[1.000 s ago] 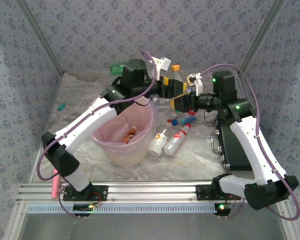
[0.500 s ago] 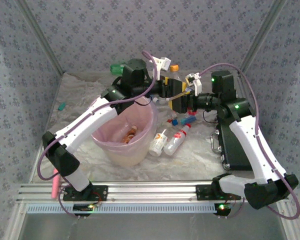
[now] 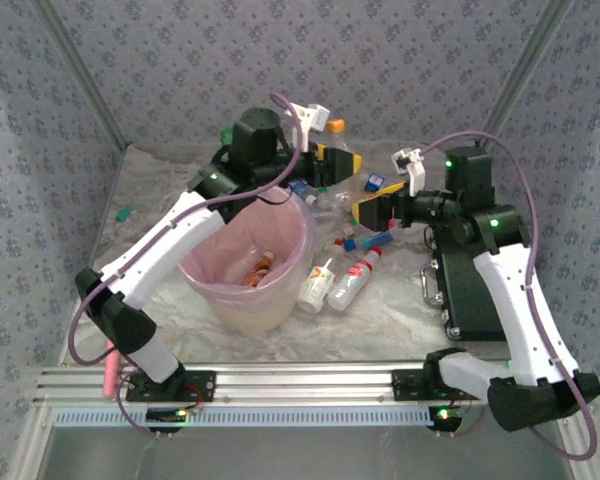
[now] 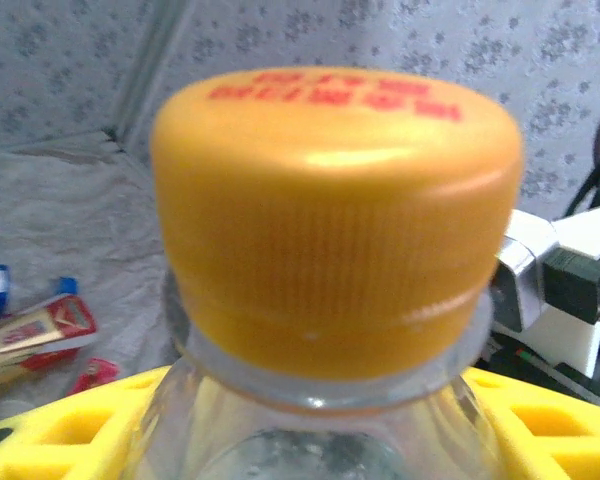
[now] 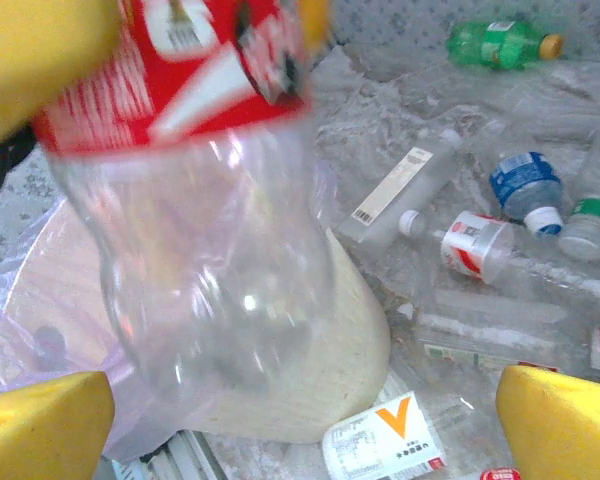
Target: Put the plastic bottles in the bin
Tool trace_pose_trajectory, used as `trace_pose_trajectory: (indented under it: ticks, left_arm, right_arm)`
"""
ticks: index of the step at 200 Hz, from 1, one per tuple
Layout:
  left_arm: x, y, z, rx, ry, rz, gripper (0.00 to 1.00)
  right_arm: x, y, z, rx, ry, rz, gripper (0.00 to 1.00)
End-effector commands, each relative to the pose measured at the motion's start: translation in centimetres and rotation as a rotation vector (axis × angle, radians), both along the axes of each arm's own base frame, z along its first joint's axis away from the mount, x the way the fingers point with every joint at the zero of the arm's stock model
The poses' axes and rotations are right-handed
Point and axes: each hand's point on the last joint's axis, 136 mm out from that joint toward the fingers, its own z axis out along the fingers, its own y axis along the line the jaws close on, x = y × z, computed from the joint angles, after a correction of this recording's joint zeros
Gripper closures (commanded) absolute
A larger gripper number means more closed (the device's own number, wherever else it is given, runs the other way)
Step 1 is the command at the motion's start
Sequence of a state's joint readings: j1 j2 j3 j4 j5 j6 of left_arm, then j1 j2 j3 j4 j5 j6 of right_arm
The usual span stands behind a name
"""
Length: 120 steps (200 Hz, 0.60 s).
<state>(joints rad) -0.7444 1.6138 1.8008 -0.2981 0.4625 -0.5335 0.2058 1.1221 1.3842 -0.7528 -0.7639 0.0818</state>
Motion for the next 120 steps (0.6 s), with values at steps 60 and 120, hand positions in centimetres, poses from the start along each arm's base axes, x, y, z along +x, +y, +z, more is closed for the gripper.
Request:
trace_pose_trajectory:
  ticks: [60, 120]
  left_arm:
    - [-4.3, 14.4, 2.0, 0.288, -0.123, 0.297, 1.0]
    - [-3.9, 21.4, -8.2, 0.627, 0.058, 0.527, 1.0]
  right_arm:
    - [1.8, -4.3, -4.5, 0.001, 0.179, -0.193, 0.0]
    - [3.7, -8.0, -9.0, -0.053, 0.384, -0.443, 0.0]
